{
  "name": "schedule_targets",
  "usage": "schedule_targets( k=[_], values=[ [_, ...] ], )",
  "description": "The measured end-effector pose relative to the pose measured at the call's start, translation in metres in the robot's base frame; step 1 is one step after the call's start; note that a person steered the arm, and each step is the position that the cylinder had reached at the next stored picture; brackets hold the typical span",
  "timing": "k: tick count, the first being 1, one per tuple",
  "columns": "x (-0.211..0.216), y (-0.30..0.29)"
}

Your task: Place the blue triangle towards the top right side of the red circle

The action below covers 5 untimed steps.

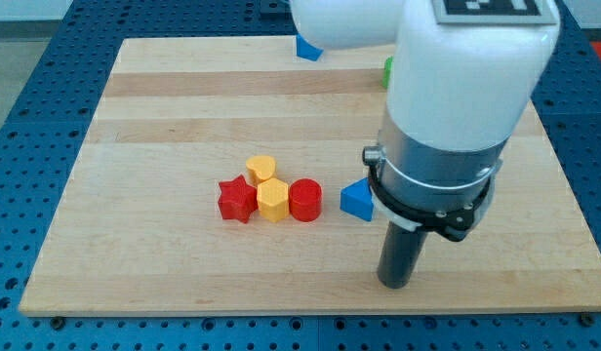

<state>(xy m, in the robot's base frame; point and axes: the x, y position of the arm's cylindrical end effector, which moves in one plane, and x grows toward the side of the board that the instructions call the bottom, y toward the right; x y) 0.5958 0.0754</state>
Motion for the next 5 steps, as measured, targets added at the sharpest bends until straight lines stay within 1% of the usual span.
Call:
schedule_targets(
  k=[2,5],
  values=[
    [-0.042,-0.026],
    [-0.088,-0.02]
  ],
)
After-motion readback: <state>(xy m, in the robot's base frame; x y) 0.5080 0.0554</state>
